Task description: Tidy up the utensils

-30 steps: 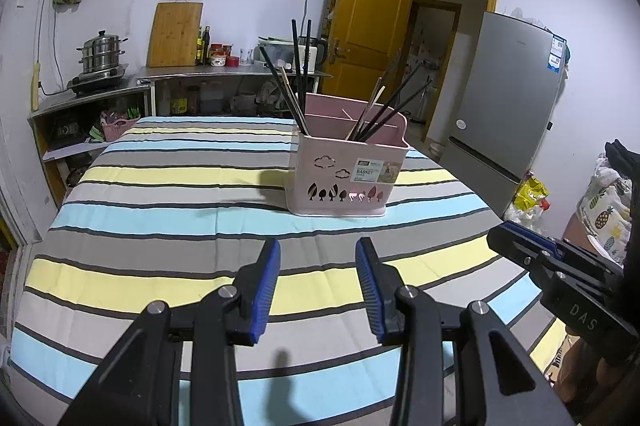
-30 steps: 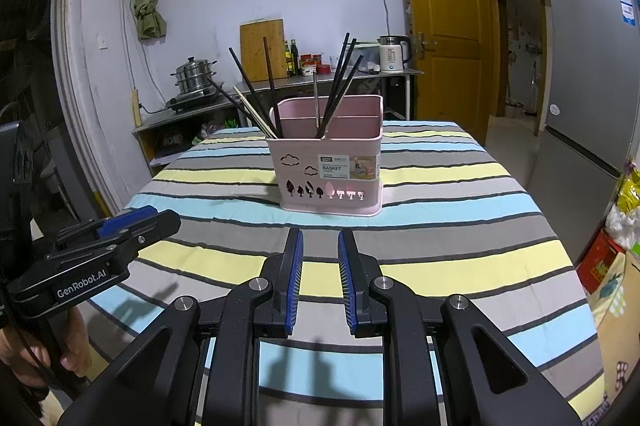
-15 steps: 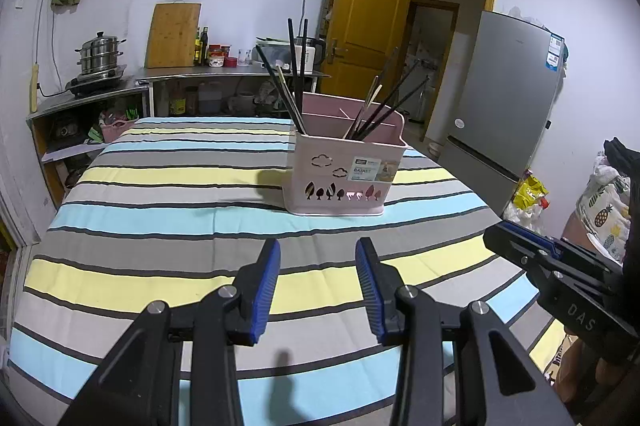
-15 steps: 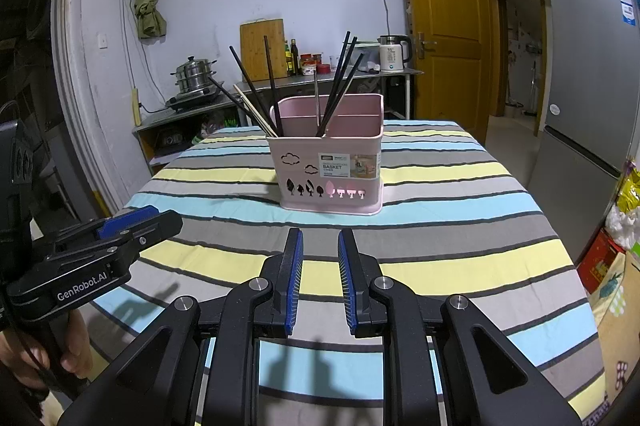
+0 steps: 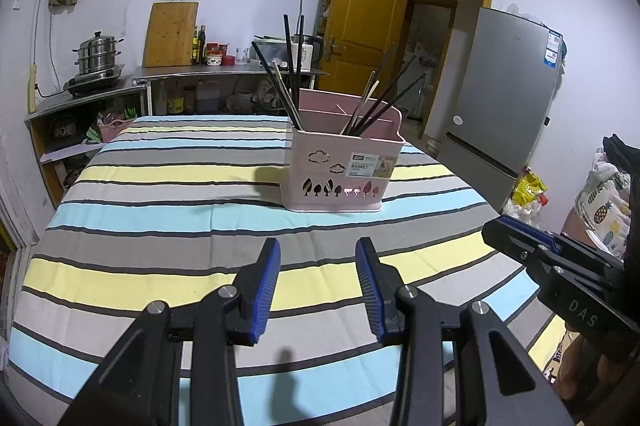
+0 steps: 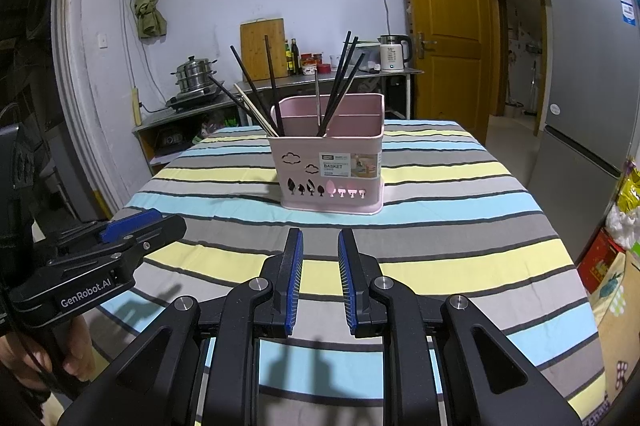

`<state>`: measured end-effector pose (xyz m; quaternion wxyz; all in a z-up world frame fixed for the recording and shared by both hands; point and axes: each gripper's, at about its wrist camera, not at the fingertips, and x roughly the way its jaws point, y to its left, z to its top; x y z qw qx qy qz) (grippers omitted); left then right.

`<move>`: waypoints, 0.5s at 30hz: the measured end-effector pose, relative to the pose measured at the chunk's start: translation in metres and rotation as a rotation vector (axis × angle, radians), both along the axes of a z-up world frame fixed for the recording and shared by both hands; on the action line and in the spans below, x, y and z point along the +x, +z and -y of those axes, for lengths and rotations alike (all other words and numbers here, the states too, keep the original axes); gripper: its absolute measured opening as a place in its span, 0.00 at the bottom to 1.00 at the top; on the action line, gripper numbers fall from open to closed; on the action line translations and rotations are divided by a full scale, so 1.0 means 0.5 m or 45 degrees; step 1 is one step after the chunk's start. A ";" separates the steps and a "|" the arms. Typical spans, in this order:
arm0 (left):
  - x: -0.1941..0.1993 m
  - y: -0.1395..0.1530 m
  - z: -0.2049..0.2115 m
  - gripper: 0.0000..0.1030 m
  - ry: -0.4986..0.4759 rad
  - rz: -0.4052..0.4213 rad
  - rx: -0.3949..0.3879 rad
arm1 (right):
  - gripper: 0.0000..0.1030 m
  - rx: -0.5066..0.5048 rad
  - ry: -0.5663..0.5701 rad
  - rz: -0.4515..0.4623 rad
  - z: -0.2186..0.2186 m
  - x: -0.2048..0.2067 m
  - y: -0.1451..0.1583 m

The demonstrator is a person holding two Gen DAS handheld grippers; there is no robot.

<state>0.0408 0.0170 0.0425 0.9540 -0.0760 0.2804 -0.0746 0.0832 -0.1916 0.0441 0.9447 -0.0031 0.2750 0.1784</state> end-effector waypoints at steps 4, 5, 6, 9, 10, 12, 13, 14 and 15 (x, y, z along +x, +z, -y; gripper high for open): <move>0.000 0.000 0.000 0.40 0.001 0.001 -0.001 | 0.18 0.000 0.001 0.003 -0.001 0.000 0.001; 0.000 0.000 0.000 0.40 0.002 0.001 -0.003 | 0.18 0.000 0.001 0.003 -0.001 -0.001 0.000; 0.000 -0.001 0.000 0.40 0.001 0.000 -0.003 | 0.18 -0.001 0.001 0.003 -0.001 0.000 0.000; 0.000 -0.002 -0.001 0.40 0.000 -0.001 -0.004 | 0.18 -0.001 0.002 0.003 -0.001 0.000 0.001; 0.000 -0.002 -0.001 0.40 0.000 -0.002 -0.005 | 0.18 -0.001 0.003 0.003 -0.001 -0.001 0.001; 0.000 -0.003 -0.001 0.40 0.000 -0.001 -0.004 | 0.18 -0.001 0.003 0.003 -0.002 -0.001 0.001; 0.000 -0.003 -0.001 0.40 -0.001 -0.001 -0.004 | 0.18 -0.002 0.003 0.003 -0.002 -0.001 0.000; 0.000 -0.003 -0.001 0.40 -0.001 -0.002 -0.005 | 0.18 -0.002 0.004 0.003 -0.002 -0.001 0.000; 0.000 -0.003 -0.001 0.40 -0.001 -0.002 -0.004 | 0.18 -0.002 0.004 0.002 -0.002 -0.001 0.000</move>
